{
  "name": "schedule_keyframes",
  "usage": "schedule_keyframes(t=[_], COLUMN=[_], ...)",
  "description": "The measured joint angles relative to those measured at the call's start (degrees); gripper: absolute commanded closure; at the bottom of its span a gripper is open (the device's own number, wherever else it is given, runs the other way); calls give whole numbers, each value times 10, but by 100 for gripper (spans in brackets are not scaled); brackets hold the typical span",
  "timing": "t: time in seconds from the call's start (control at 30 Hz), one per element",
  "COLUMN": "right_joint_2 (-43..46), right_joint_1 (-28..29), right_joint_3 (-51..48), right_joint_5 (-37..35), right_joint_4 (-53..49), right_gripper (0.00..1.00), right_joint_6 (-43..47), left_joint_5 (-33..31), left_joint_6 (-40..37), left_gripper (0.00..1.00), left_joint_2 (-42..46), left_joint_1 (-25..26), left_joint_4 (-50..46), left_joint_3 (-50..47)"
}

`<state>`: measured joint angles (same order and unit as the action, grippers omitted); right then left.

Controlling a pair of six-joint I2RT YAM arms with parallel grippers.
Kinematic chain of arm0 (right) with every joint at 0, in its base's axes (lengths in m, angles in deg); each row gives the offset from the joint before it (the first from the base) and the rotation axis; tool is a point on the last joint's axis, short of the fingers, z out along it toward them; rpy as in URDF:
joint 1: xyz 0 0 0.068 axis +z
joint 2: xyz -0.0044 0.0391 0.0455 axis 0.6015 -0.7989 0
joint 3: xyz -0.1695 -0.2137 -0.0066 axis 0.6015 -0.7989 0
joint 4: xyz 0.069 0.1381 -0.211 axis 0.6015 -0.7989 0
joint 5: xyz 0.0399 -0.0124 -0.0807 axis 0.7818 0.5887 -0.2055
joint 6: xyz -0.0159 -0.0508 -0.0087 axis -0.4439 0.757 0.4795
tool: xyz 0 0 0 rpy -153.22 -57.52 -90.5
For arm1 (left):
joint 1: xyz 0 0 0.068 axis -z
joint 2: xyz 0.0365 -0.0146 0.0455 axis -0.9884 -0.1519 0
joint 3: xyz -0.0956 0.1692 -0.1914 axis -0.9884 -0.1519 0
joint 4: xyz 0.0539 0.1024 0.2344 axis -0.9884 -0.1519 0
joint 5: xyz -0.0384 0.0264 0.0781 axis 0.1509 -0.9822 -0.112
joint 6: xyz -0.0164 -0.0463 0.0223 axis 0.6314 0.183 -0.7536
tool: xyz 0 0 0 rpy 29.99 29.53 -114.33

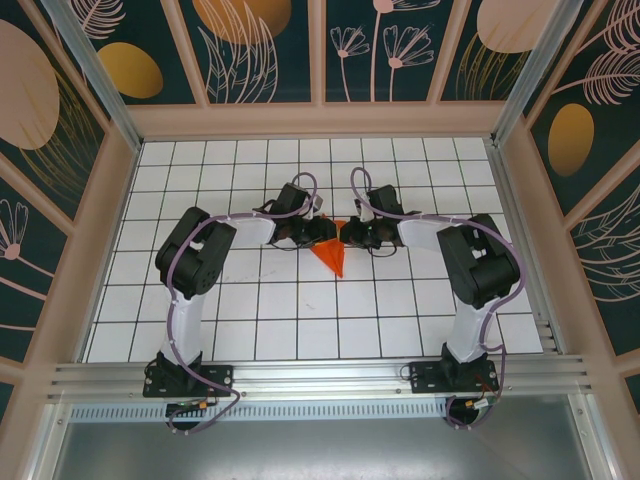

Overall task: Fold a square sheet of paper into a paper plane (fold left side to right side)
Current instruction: Fourth fold the wing at the center of the table.

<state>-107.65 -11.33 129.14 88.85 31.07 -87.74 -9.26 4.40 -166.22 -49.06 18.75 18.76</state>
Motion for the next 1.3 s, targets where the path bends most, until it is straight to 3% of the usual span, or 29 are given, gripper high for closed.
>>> schedule_keyframes(t=[0.17,0.43,0.6,1.3], right_joint_2=[42,141,119,67], right_joint_1=[-2,17,55,61], right_joint_3=[0,-34,-75,-92], right_joint_5=[-10,32,54,34], right_joint_4=[-29,-14,-9,-10], right_gripper=[70,86,87,87], right_joint_6=[7,-7,-22,-17], left_joint_5=[-3,-4,-4,-9], left_joint_6=[0,0,0,-6], left_gripper=[64,64,64,64], left_joint_2=[0,0,-1,-1], left_joint_1=[0,0,0,1], left_joint_4=[-1,-5,-10,-17], left_joint_3=[0,2,5,9])
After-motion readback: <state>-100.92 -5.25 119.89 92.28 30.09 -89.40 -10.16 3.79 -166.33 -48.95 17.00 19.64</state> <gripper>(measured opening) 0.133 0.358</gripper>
